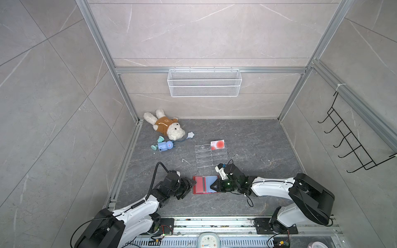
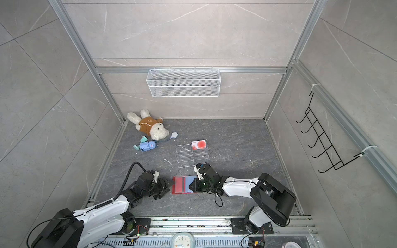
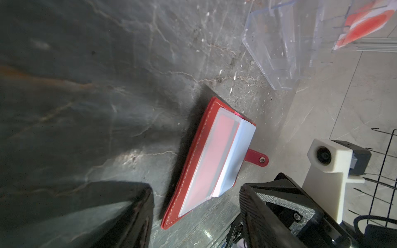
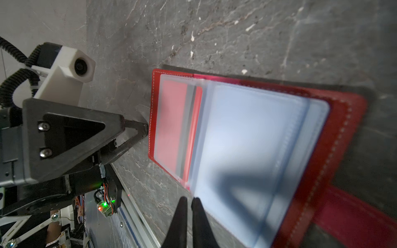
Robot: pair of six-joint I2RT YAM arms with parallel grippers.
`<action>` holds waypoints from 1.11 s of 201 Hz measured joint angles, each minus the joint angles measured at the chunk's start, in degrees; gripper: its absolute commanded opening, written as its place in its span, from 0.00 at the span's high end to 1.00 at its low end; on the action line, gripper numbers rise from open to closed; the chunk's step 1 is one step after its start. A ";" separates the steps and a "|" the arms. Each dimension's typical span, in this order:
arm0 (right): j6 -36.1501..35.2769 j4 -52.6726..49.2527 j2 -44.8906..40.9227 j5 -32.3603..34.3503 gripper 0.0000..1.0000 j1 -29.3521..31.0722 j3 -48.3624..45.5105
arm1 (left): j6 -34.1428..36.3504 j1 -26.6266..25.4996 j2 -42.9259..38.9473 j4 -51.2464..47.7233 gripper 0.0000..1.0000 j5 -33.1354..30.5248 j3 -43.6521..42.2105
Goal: Take the credit cards out of the card holder
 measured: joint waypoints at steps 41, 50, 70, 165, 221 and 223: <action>1.49 1.05 0.83 2.03 0.89 0.00 0.00 | -0.90 0.00 5.38 7.52 0.46 1.18 -0.35; 1.77 1.33 1.20 2.21 0.90 0.00 -0.04 | -0.98 0.00 6.25 8.81 0.47 1.44 -0.48; 2.34 1.92 2.03 2.47 0.90 0.00 -0.33 | -0.96 0.00 7.58 10.91 0.52 1.90 -0.68; 4.26 6.54 5.03 2.82 0.90 0.00 -1.29 | 0.87 0.04 9.27 15.43 0.79 4.74 -0.66; 4.28 7.54 5.25 2.82 0.91 0.00 -1.66 | 1.60 0.04 10.54 17.00 0.87 6.10 -0.31; 4.28 7.56 5.25 2.82 0.91 0.00 -1.66 | 1.57 0.04 10.58 17.00 0.88 6.14 -0.26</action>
